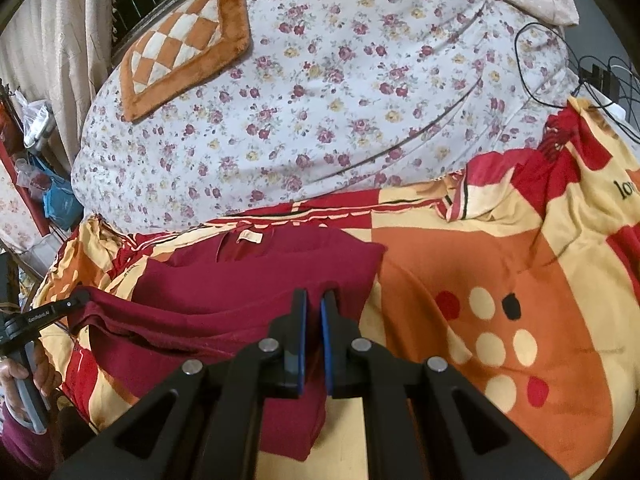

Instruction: Fold small clothes

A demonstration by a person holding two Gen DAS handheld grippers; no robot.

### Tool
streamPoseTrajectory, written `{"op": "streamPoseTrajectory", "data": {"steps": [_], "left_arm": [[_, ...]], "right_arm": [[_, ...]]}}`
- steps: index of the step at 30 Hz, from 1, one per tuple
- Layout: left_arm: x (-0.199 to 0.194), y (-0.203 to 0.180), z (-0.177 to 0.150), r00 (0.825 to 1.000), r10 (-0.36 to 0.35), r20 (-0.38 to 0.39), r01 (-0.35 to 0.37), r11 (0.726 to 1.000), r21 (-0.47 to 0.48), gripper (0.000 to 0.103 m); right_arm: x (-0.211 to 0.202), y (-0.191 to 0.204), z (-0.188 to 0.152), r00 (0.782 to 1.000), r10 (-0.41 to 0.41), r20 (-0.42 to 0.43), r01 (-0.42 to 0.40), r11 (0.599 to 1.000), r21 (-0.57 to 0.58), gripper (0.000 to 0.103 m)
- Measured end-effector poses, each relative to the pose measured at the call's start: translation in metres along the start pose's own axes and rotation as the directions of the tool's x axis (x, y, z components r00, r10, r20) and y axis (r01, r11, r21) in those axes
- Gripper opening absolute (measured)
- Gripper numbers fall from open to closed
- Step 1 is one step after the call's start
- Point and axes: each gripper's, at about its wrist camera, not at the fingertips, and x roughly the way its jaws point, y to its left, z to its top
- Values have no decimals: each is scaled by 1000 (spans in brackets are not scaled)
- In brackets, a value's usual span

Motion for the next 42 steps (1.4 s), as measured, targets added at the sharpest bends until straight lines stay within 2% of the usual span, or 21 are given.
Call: {"op": "streamPoseTrajectory", "data": {"steps": [4, 11, 23, 26, 27, 29, 30, 31, 33, 36, 37, 38, 39, 41, 42], "left_arm": [[20, 9, 1, 999, 0, -37, -1, 1000, -28, 0], [46, 5, 25, 999, 27, -35, -27, 1000, -15, 0], [100, 14, 52, 996, 47, -73, -51, 997, -51, 0], [116, 24, 55, 995, 41, -95, -50, 995, -90, 0], [122, 29, 54, 994, 34, -108, -47, 992, -114, 0], [129, 38, 54, 992, -4, -124, -15, 988, -154, 0], [130, 43, 53, 991, -31, -130, 8, 984, -176, 0], [131, 50, 53, 988, -75, -134, 46, 977, -207, 0], [126, 58, 53, 982, -137, -130, 102, 963, -249, 2], [116, 64, 54, 975, -187, -117, 150, 951, -269, 8], [113, 64, 55, 976, -184, -113, 149, 953, -264, 18], [107, 64, 55, 983, -158, -98, 129, 958, -254, 36], [100, 65, 55, 990, -123, -63, 104, 962, -251, 41], [92, 73, 59, 993, -116, -3, 110, 954, -280, 47], [90, 77, 60, 993, -119, 3, 115, 949, -294, 47]], "right_arm": [[17, -2, 4, 1000, -8, -18, 9, 1000, 10, 6], [45, -3, 17, 999, -42, -27, 42, 999, -5, 6], [99, -20, 45, 998, -44, -52, 47, 998, 47, 6], [115, -25, 49, 998, -24, -61, 29, 996, 81, 6], [121, -25, 51, 998, -19, -64, 25, 996, 90, 9], [133, -28, 54, 997, -31, -67, 38, 994, 106, 28], [136, -29, 56, 997, -42, -68, 50, 993, 111, 44], [138, -32, 58, 997, -44, -68, 52, 991, 125, 50], [132, -40, 63, 998, -19, -56, 28, 984, 177, 50], [104, -41, 62, 1000, 9, 10, -10, 982, 188, 50], [100, -38, 61, 1000, 10, 11, -11, 986, 167, 50], [95, -29, 59, 1000, 18, 2, -18, 993, 119, 50], [94, -19, 55, 1000, 22, -19, -21, 998, 60, 50], [97, -1, 49, 998, 17, -54, -18, 999, -27, 50], [103, 11, 45, 997, 24, -78, -30, 996, -84, 50]]}}
